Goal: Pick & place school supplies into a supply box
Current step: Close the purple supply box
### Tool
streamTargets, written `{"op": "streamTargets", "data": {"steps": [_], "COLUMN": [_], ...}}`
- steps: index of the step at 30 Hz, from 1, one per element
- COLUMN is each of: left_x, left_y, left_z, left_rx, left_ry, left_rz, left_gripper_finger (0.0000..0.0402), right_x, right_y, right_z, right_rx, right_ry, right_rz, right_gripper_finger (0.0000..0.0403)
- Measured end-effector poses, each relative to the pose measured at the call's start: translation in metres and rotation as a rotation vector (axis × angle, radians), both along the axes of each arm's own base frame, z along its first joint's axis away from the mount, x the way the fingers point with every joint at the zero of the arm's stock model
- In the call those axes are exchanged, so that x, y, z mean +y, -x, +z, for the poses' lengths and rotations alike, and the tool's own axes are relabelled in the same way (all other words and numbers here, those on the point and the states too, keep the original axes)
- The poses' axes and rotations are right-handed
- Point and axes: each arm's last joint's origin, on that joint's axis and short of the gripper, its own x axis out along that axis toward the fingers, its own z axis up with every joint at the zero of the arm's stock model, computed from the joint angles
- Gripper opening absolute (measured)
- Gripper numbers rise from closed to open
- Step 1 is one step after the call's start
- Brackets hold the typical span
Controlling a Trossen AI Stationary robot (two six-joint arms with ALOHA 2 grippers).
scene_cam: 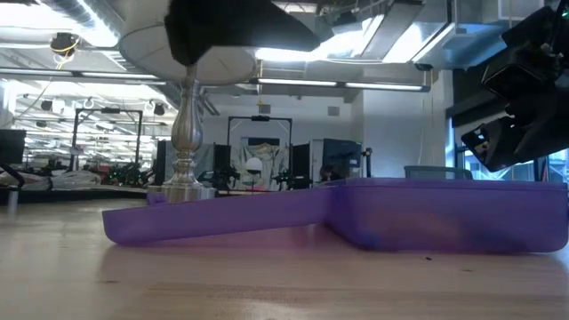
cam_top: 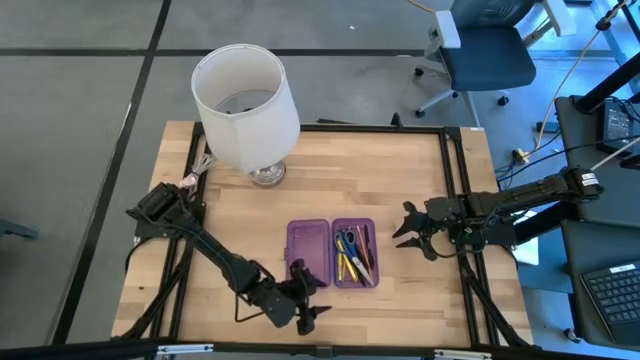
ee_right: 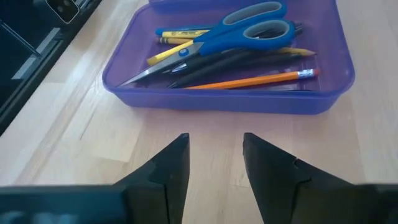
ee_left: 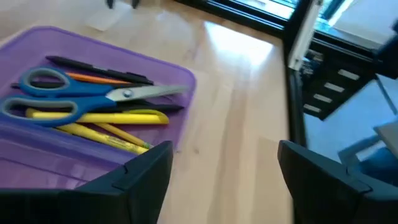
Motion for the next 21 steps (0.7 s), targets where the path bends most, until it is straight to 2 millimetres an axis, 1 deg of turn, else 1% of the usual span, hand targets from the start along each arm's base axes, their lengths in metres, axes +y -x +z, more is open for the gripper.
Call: {"op": "streamTargets", "data": {"steps": [5,12,16,18,21], "left_x": [0.010,0.026,0.032,0.033,0.033], "left_y": [-0.006,-0.017,-0.024,-0.026,-0.029], "left_z": [0.000,-0.002,-0.016,-0.025,-0.033], "left_rx": [-0.007,0.018,0.059,0.086,0.111], "left_ry": [-0.039,-0.033,-0.093,-0.142,-0.188], "left_rz": [0.038,0.030,-0.002,-0.028,-0.078], "left_gripper_finger": [0.0293,0.0331,0.0350,0.0353,0.0353], "right_x": [0.000,-0.001,-0.001,-0.001,-0.001], "right_y": [0.000,0.000,0.000,0.000,0.000], "right_z": [0.000,0.000,0.000,0.000,0.000], "right_rx": [-0.001,-0.006,0.003,0.013,0.017], "right_ry": [0.002,0.016,-0.006,-0.025,-0.035], "right_rz": [0.001,-0.025,-0.039,-0.053,-0.059], "right_gripper_finger": [0.0154,0.0154,0.0154,0.0154,0.0154]}}
